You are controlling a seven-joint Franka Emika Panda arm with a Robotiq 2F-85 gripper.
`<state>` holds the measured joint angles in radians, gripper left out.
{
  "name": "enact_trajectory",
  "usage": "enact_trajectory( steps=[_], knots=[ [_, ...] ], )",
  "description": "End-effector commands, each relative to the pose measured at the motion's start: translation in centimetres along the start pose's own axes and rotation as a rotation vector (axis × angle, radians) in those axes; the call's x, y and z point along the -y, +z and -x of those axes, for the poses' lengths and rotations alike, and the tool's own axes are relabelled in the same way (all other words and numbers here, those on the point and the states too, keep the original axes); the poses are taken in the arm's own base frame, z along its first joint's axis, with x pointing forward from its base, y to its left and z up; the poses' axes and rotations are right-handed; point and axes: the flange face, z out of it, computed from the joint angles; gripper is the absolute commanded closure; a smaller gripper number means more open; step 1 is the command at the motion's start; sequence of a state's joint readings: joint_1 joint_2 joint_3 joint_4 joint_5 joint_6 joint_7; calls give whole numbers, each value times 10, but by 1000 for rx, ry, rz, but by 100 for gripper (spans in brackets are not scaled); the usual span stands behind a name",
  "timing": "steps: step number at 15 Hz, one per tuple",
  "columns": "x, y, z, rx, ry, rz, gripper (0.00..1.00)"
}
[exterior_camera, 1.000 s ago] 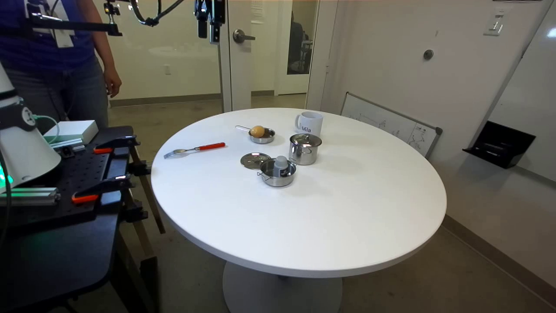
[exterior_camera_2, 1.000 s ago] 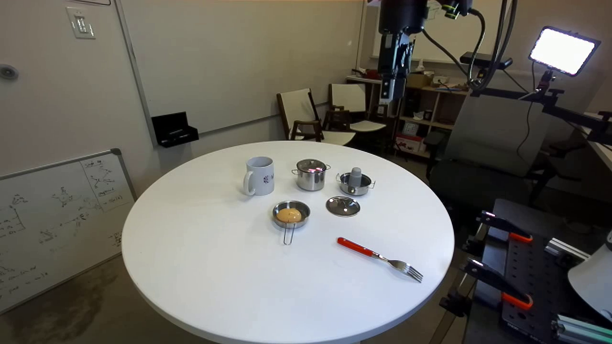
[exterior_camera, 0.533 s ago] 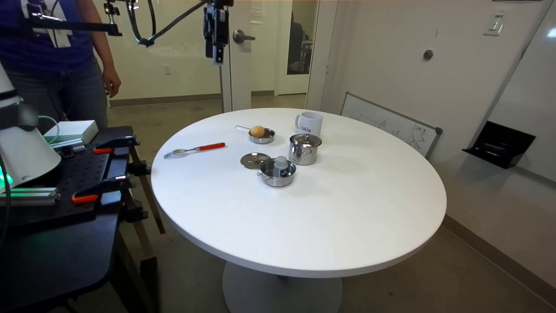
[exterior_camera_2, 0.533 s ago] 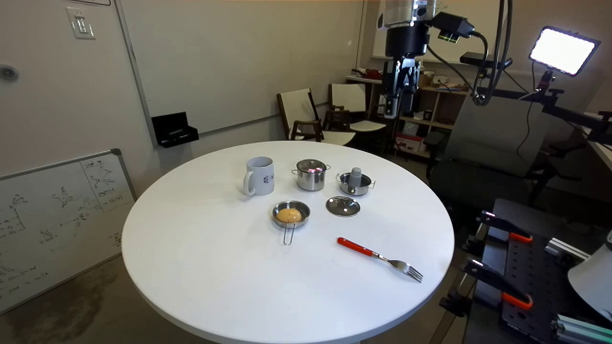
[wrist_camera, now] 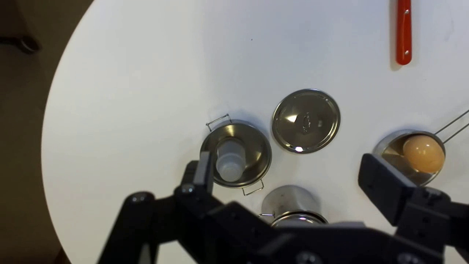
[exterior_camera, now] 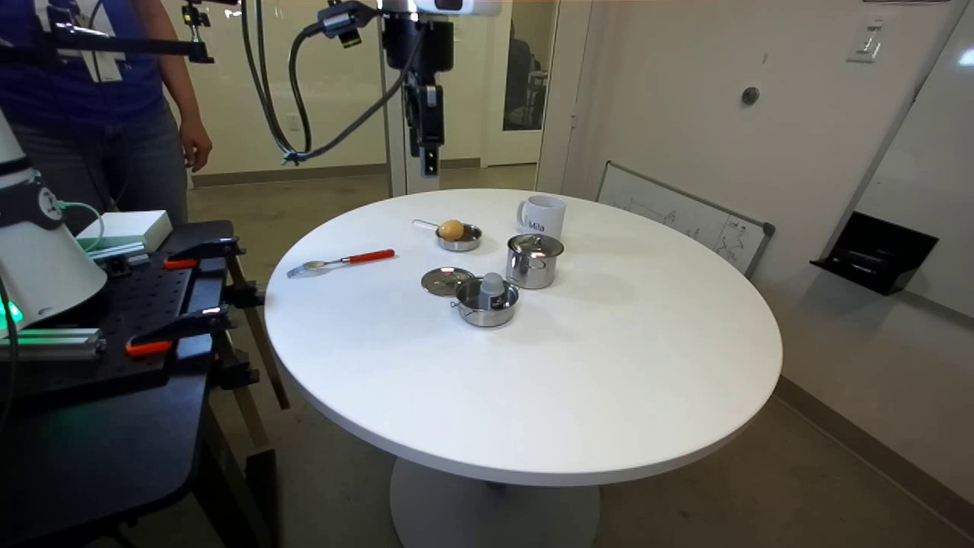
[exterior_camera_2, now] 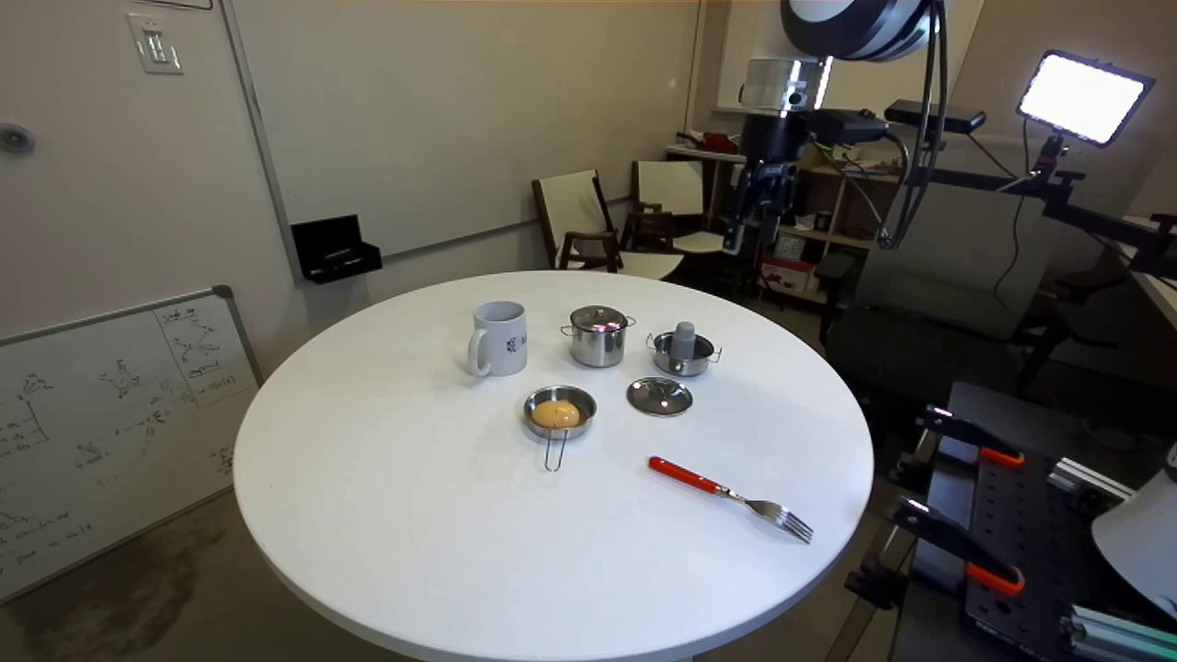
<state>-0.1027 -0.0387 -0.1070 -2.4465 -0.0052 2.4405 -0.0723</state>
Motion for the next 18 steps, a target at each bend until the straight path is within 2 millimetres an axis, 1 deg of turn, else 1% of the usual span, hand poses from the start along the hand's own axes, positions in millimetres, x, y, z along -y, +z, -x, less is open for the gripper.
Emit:
enact_trajectory(
  steps=[1, 2, 4, 5, 11, 14, 16, 18],
  knots=[
    [-12, 28, -20, 4, -9, -30, 0],
    [-12, 31, -22, 11, -14, -34, 0],
    [-7, 24, -19, 31, -11, -37, 0],
    [-9, 30, -14, 28, -3, -23, 0],
    [-11, 34, -13, 27, -6, -26, 0],
    [-13, 45, -20, 42, -15, -34, 0],
    [-14, 53, -29, 52, -36, -30, 0],
    [-15, 62, -43, 50, -78, -16, 0]
  ],
)
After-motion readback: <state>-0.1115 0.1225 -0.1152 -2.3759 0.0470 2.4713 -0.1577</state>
